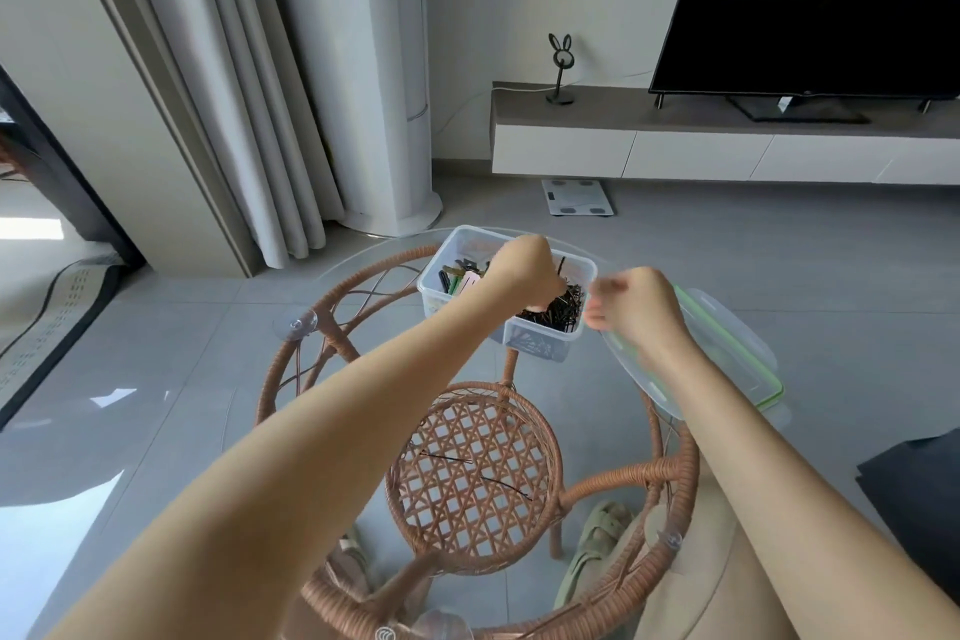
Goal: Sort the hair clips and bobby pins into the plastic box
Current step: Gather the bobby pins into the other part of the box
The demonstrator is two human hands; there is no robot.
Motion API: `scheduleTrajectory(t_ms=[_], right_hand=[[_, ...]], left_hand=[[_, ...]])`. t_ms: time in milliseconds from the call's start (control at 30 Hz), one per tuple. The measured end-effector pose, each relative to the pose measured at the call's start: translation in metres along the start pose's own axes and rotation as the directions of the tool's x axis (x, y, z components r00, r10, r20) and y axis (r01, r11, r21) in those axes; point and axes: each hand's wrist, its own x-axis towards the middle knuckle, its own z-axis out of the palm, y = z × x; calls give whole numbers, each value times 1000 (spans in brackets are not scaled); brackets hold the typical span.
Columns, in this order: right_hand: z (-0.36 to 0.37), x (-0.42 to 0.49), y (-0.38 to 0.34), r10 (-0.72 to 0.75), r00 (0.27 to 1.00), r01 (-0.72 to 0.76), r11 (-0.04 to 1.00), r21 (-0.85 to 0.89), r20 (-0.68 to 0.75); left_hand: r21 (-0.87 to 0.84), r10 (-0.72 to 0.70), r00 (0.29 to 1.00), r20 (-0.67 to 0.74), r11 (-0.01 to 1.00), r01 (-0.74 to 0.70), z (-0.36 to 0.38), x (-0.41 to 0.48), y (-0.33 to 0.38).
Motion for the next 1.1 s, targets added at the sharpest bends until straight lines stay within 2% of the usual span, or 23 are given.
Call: scheduleTrajectory(t_ms=[67, 167, 267, 333, 433, 500, 633, 767, 867, 1000, 1100], right_hand=[[-9, -11, 7, -9, 998, 5, 998, 58, 57], [-15, -23, 15, -24, 997, 21, 999, 43, 77], [-19, -42, 16, -42, 996, 47, 997, -66, 76], [-17, -66, 19, -84, 975, 120, 978, -170, 204], [5, -113, 32, -92, 864, 288, 897, -335, 495], [28, -133, 46, -125, 835, 375, 842, -388, 536], [60, -139, 62, -273, 855, 472, 764, -441, 441], [66, -137, 64, -314, 836, 526, 691, -495, 449], [47, -124, 47, -352, 879, 469, 757, -455, 320], [16, -73, 7, -328, 945, 297, 852, -431, 3], [17, -32, -11, -255, 962, 204, 908, -367, -95]], left_hand=[[37, -9, 1000, 18, 999, 8, 6, 19, 7], [35, -25, 997, 74, 999, 22, 14, 31, 4], [93, 43, 999, 0, 995, -43, 10, 15, -7], [131, 111, 992, 58, 984, -118, 8, -13, -25], [105, 158, 959, 234, 977, -187, 16, -67, -68], [182, 151, 944, 294, 961, -210, 28, -97, -94], [193, 170, 956, 239, 957, -218, 63, -118, -129], [230, 211, 962, 173, 941, -247, 83, -123, -136], [242, 202, 973, 115, 944, -225, 81, -118, -130], [-10, 126, 991, -40, 992, -127, 53, -96, -91], [-109, 139, 983, -122, 982, -153, 34, -61, -48]])
